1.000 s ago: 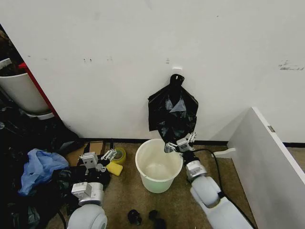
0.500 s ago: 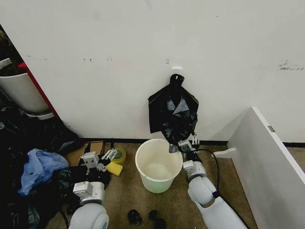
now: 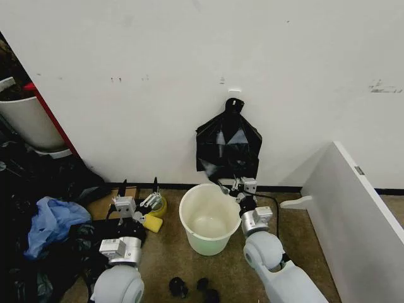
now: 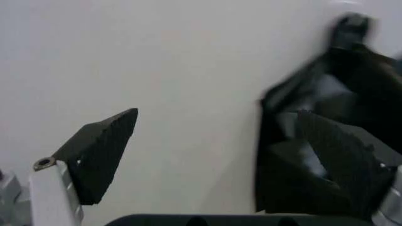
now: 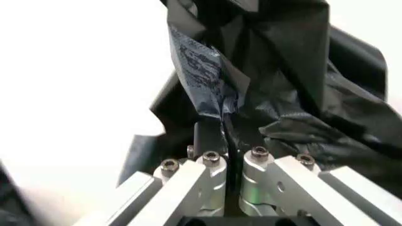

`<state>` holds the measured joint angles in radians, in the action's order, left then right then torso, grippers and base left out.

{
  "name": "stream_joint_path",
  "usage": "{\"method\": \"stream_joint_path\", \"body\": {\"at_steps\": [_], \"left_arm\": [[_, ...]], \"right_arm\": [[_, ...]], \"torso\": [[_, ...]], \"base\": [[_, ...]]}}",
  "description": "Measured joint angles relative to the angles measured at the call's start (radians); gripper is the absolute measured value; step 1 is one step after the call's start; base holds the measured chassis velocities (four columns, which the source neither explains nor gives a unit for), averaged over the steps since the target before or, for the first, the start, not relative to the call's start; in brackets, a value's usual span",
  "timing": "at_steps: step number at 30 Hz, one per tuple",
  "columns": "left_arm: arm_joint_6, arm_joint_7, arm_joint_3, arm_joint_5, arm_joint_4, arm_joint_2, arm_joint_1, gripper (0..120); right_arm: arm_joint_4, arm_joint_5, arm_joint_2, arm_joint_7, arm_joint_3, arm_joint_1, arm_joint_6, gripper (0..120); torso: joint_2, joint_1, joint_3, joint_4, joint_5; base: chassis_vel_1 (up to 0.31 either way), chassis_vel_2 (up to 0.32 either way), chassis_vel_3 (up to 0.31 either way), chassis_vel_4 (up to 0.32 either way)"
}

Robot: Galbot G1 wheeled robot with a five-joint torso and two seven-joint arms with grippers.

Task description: Place the garbage bag over the trash bin.

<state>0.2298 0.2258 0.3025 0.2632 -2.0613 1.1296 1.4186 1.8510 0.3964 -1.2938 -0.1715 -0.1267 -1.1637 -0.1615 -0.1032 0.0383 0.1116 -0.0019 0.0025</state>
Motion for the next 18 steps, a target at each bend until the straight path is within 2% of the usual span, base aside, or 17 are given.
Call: {"method": "stream_joint_path", "body": {"at_steps": [2, 4, 6, 10, 11, 13, 14, 16, 18], "left_arm": [[0.034, -0.060, -0.017, -0.008, 0.041, -0.054, -0.051, 100], [0.107, -0.136, -0.044, -0.038, 0.125, -0.131, -0.147, 100], [0.144, -0.171, -0.089, -0.063, 0.186, -0.178, -0.231, 100], [0.168, -0.218, -0.187, -0.083, 0.255, -0.220, -0.370, 100], [0.173, -0.256, -0.233, -0.091, 0.283, -0.234, -0.438, 100], [0.179, -0.293, -0.266, -0.103, 0.308, -0.242, -0.491, 100], [0.187, -0.359, -0.312, -0.132, 0.351, -0.249, -0.571, 100], [0.186, -0.420, -0.347, -0.176, 0.399, -0.253, -0.650, 100], [0.180, -0.443, -0.356, -0.193, 0.415, -0.254, -0.676, 100]], "right_arm": [[0.000, 0.007, 0.004, 0.037, -0.006, -0.005, -0.026, 0], [0.000, 0.007, 0.008, 0.081, -0.013, -0.017, -0.049, 0], [0.000, 0.005, 0.010, 0.104, -0.017, -0.026, -0.064, 0], [0.002, -0.002, 0.009, 0.132, -0.021, -0.040, -0.085, 0], [0.005, -0.007, 0.009, 0.139, -0.024, -0.047, -0.089, 0], [0.007, -0.010, 0.008, 0.143, -0.025, -0.052, -0.090, 0], [0.010, -0.018, 0.006, 0.145, -0.028, -0.058, -0.091, 0], [0.013, -0.027, 0.002, 0.146, -0.031, -0.065, -0.092, 0], [0.016, -0.029, 0.001, 0.147, -0.032, -0.067, -0.092, 0]], "torso": [[0.000, 0.000, 0.000, -0.0001, 0.0000], [0.000, 0.000, 0.000, -0.0002, 0.0001], [0.000, 0.000, 0.000, 0.0000, 0.0001], [0.000, 0.000, 0.000, 0.0001, 0.0000], [0.000, 0.000, 0.000, -0.0003, -0.0001], [0.000, 0.000, 0.000, -0.0005, 0.0002], [0.000, 0.000, 0.000, -0.0006, 0.0004], [0.000, 0.000, 0.000, -0.0004, 0.0002], [0.000, 0.000, 0.000, -0.0001, 0.0003]], "base": [[0.000, 0.000, 0.000, 0.000], [0.000, 0.000, 0.000, 0.000], [0.000, 0.000, 0.000, 0.000], [0.000, 0.000, 0.000, 0.000], [0.000, 0.000, 0.000, 0.000], [0.000, 0.000, 0.000, 0.000], [0.000, 0.000, 0.000, 0.000], [0.000, 0.000, 0.000, 0.000], [0.000, 0.000, 0.000, 0.000]]}}
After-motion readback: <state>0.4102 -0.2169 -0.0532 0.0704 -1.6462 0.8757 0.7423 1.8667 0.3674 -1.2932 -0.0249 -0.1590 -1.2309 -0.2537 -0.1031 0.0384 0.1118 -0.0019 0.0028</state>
